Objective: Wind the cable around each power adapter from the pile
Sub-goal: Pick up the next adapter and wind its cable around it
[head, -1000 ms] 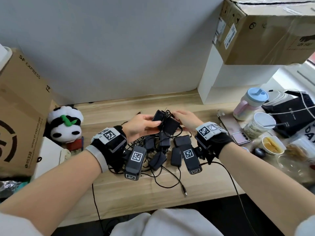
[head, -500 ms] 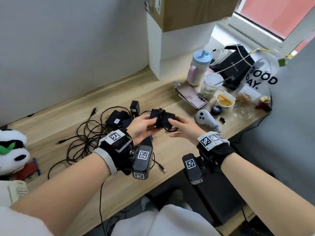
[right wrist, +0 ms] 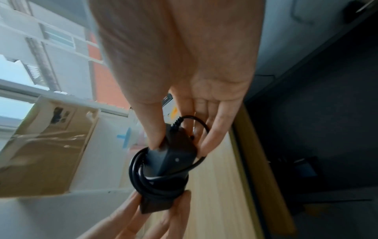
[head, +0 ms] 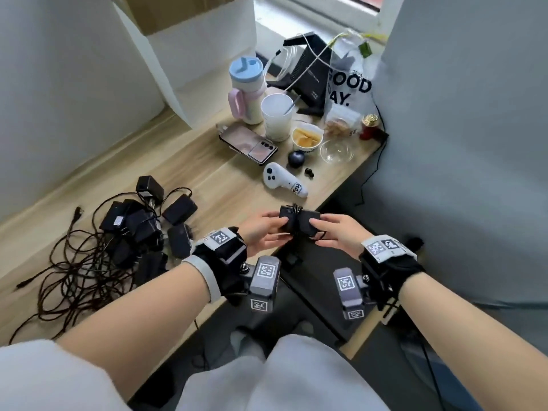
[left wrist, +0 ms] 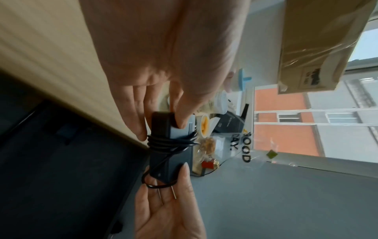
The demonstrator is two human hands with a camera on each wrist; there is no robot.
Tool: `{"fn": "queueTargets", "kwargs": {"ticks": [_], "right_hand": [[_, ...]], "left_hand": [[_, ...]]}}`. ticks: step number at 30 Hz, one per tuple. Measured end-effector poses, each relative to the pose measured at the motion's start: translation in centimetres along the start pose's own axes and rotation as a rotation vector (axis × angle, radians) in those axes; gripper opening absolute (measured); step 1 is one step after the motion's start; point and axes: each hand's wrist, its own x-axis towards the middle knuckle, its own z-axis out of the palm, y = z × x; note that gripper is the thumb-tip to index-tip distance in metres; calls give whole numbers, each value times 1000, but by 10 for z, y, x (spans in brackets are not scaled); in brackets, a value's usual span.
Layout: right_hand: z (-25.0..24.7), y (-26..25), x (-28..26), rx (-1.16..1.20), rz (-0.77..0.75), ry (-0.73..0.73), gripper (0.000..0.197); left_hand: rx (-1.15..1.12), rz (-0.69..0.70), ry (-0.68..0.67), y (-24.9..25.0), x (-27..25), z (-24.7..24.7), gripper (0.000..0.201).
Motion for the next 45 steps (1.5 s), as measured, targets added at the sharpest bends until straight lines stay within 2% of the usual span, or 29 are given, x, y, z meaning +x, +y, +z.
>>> {"fn": "queueTargets", "kwargs": {"ticks": [5,10,12,18,20,23,25,26,27,30,34,41,45], "right_hand": [[-40,41,-4,-30,112,-27,21],[-60,84,1,42,191,0,14],[-64,99,5,95,229,28,2],[-72,141,25,274,319,116,22],[-75,152,34,321,343,155,22],[-79,164,52,361,390,234,11],[-82,175,68,354,421,278,7],[-83,179,76,346,429,289,6],[-84,185,85,339,431,299,6],[-82,198,119,286,426,328,4],[-77,208,165,212,426,345,18],[-71,219,229,233,382,381,19],[-62,217,252,233,337,349,40]], "left_hand": [[2,-99,12,-31,24,32,9],[-20,-164,29,-59,47,48,9],[-31,-176,55,-70,55,51,10],[-14,-254,95,-99,77,53,10],[5,-272,107,-107,86,50,20],[90,-305,145,-120,101,44,32],[156,-326,209,-131,110,37,28],[168,-339,243,-137,116,33,19],[171,-356,267,-143,121,30,8],[177,-374,302,-164,141,19,28],[250,-382,396,-187,161,8,25],[227,-339,403,-210,197,-9,37],[216,-305,400,-217,207,-16,29]]}}
